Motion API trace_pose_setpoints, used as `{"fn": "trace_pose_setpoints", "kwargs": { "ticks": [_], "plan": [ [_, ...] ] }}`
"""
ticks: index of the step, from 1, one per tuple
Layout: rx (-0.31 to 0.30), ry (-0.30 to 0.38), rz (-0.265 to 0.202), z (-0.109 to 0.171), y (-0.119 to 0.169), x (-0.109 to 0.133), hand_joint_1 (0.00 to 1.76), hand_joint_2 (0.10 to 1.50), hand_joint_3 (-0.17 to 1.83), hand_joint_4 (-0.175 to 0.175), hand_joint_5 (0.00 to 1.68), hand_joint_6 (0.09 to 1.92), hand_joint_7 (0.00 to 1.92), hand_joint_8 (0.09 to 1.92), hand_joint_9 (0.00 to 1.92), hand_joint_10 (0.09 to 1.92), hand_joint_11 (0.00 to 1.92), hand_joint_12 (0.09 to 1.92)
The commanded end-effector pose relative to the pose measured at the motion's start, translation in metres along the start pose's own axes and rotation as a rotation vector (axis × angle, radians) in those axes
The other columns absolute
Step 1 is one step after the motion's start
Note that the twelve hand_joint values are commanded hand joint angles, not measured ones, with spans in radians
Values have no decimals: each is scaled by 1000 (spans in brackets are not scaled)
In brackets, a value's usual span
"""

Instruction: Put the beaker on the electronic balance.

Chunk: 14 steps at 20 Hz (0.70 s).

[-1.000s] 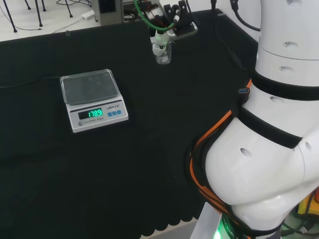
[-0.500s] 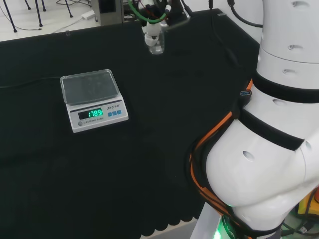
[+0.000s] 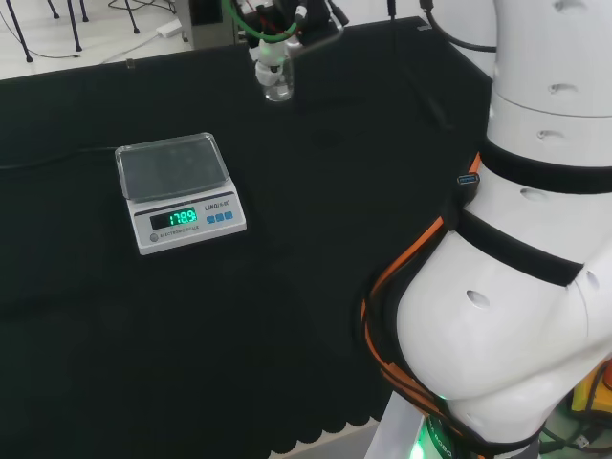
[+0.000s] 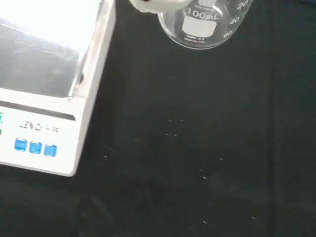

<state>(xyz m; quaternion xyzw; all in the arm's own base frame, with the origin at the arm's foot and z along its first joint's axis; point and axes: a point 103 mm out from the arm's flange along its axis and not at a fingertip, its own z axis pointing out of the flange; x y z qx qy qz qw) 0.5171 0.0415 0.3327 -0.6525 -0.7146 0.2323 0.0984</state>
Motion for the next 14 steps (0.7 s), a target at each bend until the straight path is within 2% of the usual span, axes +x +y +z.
{"fn": "trace_pose_setpoints", "kwargs": {
  "ticks": [1,5,14],
  "plan": [
    [0,7,-89,3,24,35,1121,1226,-59,-175,816,1259,629,978,914,1027,859,1081],
    [26,7,-144,11,45,62,1122,1225,-58,-175,816,1258,630,981,915,1029,859,1081],
    [44,-20,-230,13,73,105,1122,1225,-58,-175,817,1258,631,985,916,1032,858,1080]
  ]
}}
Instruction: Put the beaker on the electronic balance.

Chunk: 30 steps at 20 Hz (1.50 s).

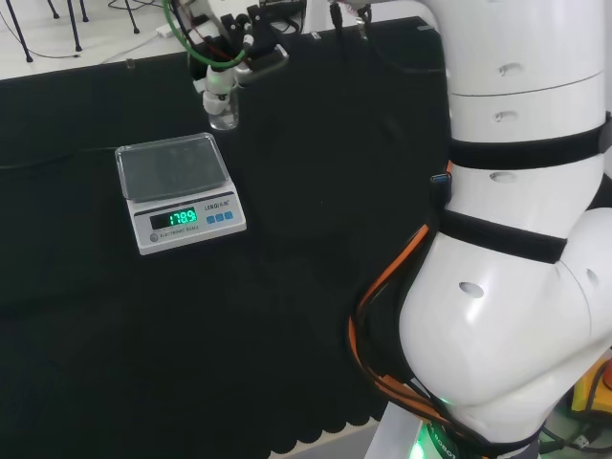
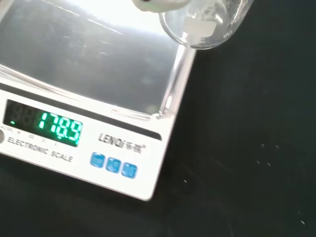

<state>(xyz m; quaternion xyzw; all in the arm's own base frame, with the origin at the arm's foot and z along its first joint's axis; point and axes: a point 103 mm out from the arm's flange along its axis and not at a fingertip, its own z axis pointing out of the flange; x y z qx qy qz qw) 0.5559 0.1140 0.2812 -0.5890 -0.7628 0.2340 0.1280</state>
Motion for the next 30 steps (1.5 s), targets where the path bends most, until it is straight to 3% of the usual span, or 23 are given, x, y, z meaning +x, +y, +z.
{"fn": "trace_pose_setpoints", "kwargs": {
  "ticks": [1,8,16,30],
  "plan": [
    [17,-25,-70,-1,21,34,1122,1225,-58,-175,817,1258,631,986,916,1032,857,1080],
    [22,-40,-118,-3,35,62,1121,1226,-58,-175,816,1259,630,989,915,1034,857,1080],
    [25,-11,-164,10,50,93,1121,1226,-57,-175,816,1260,629,992,915,1036,856,1081],
    [57,12,-126,33,79,78,1122,1225,-58,-175,818,1257,636,999,915,1041,852,1082]
  ]
}}
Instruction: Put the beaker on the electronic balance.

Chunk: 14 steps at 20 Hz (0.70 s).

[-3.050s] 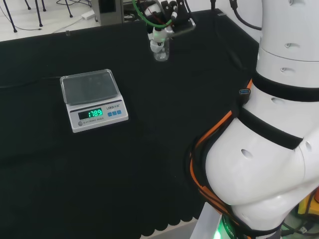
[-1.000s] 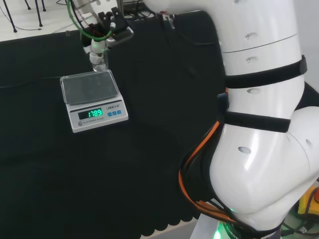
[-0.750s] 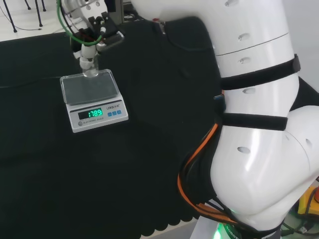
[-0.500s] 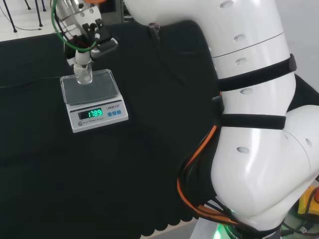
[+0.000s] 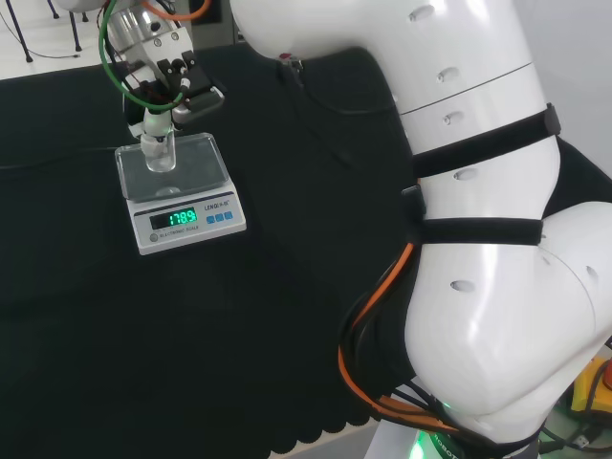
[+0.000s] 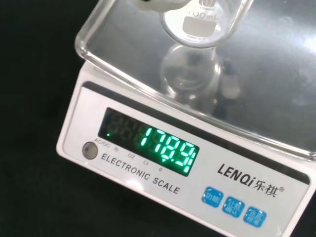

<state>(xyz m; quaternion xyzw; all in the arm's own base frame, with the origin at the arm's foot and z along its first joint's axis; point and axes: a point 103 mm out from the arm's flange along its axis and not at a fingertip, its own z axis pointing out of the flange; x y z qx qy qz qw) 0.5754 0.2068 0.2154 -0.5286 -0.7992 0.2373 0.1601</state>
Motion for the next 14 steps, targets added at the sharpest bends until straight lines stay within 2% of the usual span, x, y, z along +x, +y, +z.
{"fn": "trace_pose_setpoints", "kwargs": {
  "ticks": [1,14],
  "plan": [
    [14,7,23,4,10,-13,1122,1225,-58,-175,818,1257,636,999,915,1041,852,1082],
    [29,30,28,13,26,-31,1123,1224,-59,-175,821,1254,639,1003,916,1044,850,1083]
  ]
}}
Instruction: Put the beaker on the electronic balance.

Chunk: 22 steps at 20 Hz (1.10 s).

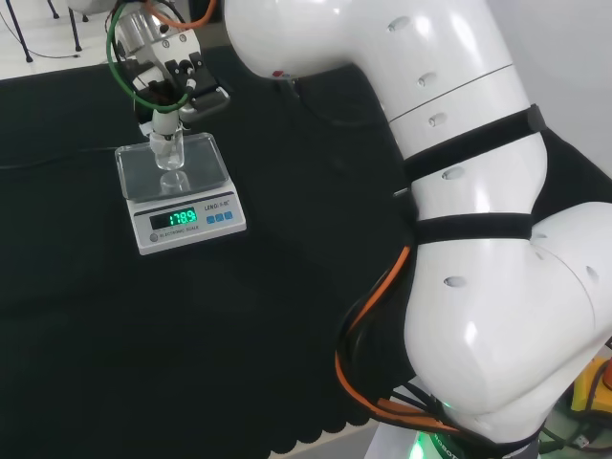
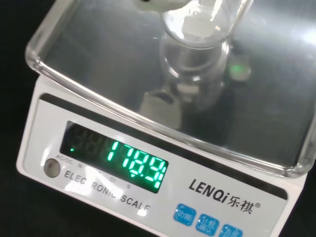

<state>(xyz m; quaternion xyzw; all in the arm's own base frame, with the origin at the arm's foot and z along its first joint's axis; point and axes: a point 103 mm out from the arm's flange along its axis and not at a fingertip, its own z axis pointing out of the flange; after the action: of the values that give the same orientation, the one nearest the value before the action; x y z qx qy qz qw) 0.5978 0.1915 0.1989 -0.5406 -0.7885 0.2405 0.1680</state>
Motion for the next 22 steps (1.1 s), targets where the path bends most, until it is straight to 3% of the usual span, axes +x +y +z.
{"fn": "trace_pose_setpoints", "kwargs": {
  "ticks": [1,13,15,17,20,21,22],
  "plan": [
    [15,15,1,8,6,-9,1123,1224,-60,-175,821,1254,639,1003,917,1044,850,1083],
    [21,21,-4,11,5,-11,1123,1221,-61,-175,826,1244,631,985,910,1025,859,1101],
    [20,20,-3,11,5,-11,1165,1180,-136,-115,741,1160,610,904,895,938,832,1137],
    [22,20,-3,13,6,-8,1163,1133,-166,-78,693,1107,576,855,866,852,765,1190],
    [36,29,-8,14,6,-7,1096,1043,-175,-61,620,1056,506,836,777,808,651,1264],
    [44,30,-8,14,6,-7,1051,1000,-175,-63,532,1025,459,835,711,811,594,1293],
    [72,38,-5,14,5,-8,975,939,-174,-55,341,839,313,806,539,805,475,1334]
  ]
}}
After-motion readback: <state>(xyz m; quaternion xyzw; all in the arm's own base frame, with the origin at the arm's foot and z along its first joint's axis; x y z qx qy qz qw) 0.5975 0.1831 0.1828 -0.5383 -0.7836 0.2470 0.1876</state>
